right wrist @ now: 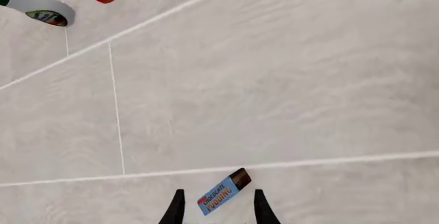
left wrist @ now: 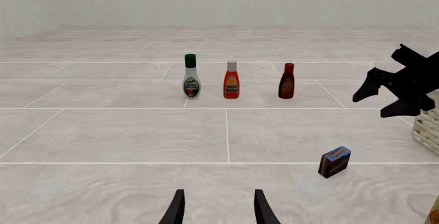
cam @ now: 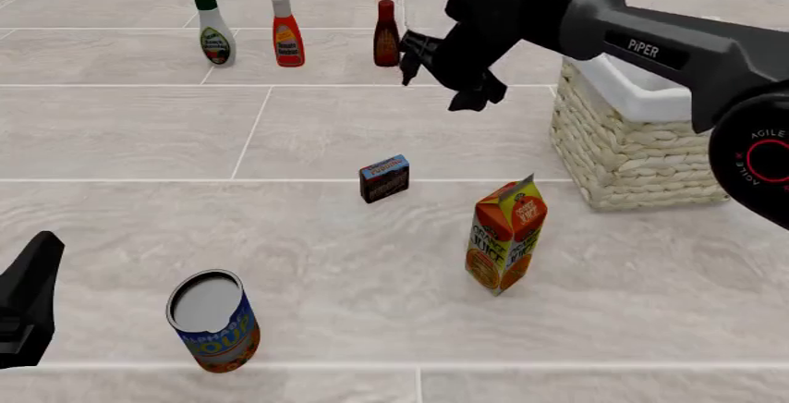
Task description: Pick the chocolate pudding and place it in the basket.
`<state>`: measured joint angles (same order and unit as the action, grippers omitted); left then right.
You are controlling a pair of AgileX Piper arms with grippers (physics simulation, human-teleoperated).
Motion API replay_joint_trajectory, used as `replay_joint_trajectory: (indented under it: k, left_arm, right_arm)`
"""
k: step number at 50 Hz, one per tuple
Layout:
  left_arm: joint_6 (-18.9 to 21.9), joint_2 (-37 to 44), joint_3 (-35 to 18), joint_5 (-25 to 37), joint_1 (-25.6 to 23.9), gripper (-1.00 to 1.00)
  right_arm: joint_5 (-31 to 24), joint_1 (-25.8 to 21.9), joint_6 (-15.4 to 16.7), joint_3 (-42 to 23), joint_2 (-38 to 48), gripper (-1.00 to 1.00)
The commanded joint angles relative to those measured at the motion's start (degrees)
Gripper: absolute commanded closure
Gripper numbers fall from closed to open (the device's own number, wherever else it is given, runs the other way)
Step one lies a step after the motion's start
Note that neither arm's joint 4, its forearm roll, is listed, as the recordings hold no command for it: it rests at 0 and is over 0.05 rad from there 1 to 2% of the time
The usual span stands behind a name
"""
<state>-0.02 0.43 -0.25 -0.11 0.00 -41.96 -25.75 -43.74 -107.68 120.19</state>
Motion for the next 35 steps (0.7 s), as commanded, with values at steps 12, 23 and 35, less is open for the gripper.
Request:
replay_joint_trajectory:
  k: [12,23,35]
  left_arm:
    - [0.02,0.00,0.00,0.00,-0.01,-1.00]
    - [-0.02,0.01,0.00,0.00,0.01,-1.00]
    - [0.00,0.00,0.00,0.00,0.00,-1.00]
  right_arm:
    - [0.75,0.75,-4.32,3.62,0.09,-1.00]
    - [0.87,0.06,-5.32,2.75,1.52,-1.00]
    - [1.20,-0.79,-6.31,1.16,4.25,-1.00]
